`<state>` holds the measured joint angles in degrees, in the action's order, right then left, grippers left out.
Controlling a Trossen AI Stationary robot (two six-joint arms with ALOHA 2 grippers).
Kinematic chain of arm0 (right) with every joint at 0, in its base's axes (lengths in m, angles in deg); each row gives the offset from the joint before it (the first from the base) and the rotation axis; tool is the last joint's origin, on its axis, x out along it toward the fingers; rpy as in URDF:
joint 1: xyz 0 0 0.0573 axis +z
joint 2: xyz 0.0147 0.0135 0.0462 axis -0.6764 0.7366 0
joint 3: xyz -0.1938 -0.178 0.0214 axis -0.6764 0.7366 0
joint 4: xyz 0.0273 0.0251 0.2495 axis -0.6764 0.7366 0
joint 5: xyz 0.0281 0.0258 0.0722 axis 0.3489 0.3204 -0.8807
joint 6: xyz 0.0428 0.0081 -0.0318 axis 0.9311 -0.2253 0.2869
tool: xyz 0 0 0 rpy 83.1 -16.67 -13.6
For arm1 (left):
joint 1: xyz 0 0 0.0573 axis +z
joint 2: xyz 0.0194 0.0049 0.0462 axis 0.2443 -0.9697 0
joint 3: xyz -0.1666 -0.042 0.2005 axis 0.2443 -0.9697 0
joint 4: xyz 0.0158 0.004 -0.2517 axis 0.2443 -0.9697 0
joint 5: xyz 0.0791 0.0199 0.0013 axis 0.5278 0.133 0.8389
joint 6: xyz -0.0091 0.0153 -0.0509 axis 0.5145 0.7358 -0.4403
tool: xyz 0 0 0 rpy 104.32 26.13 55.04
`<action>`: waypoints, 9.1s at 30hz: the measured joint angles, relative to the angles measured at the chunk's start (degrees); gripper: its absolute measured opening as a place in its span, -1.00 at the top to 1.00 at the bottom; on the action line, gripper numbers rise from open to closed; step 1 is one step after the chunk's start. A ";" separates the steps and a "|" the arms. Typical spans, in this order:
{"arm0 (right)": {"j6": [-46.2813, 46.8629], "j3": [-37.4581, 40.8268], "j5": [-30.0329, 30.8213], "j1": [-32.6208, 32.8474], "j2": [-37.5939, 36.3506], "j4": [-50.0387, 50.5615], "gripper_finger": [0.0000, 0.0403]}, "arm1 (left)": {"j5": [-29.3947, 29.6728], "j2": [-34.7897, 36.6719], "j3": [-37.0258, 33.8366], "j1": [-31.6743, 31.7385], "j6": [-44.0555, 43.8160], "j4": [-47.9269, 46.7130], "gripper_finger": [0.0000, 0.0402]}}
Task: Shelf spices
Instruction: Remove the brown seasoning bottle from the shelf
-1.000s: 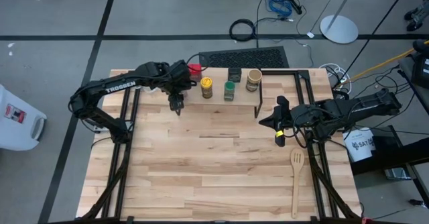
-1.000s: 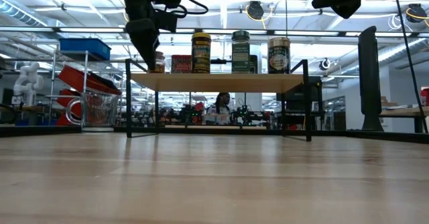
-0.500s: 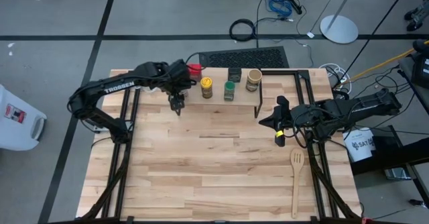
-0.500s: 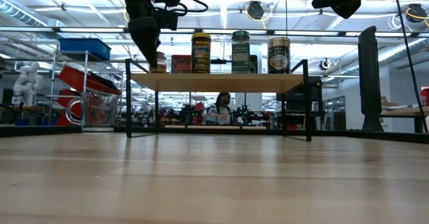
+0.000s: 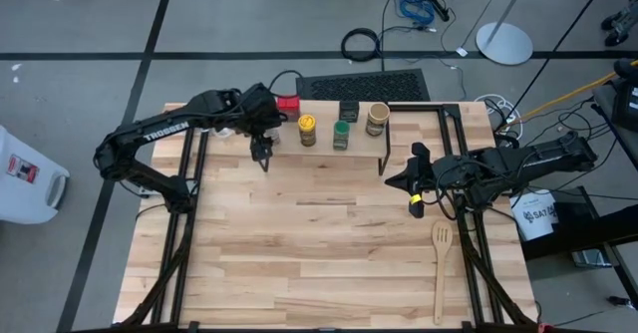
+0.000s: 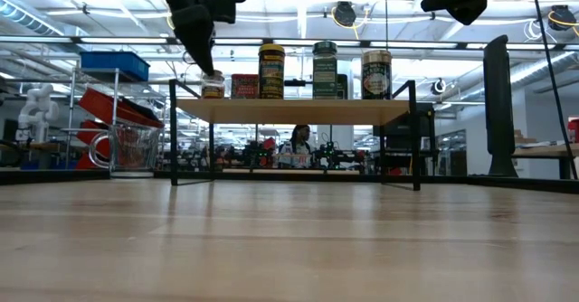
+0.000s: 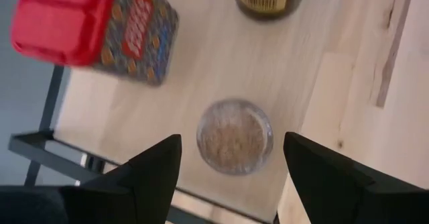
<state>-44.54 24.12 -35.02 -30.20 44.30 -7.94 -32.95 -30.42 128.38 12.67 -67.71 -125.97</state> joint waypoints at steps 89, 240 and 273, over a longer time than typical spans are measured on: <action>0.00 0.00 0.01 0.00 -0.01 -0.03 1.00 | 3.20 -1.68 5.43 -28.07 -28.57 -9.42 0.05; -11.47 -29.09 -11.82 -0.98 73.88 -43.73 -0.19 | 34.98 -9.05 -33.16 -62.65 -70.34 26.29 -0.04; -11.37 -29.16 -25.23 -7.19 77.12 -50.48 -0.27 | 31.50 -9.09 -33.11 -60.30 -66.29 27.66 0.03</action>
<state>-55.91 -5.04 -60.25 -37.39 121.42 -58.42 -1.46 -39.51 95.27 -47.63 -134.00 -98.30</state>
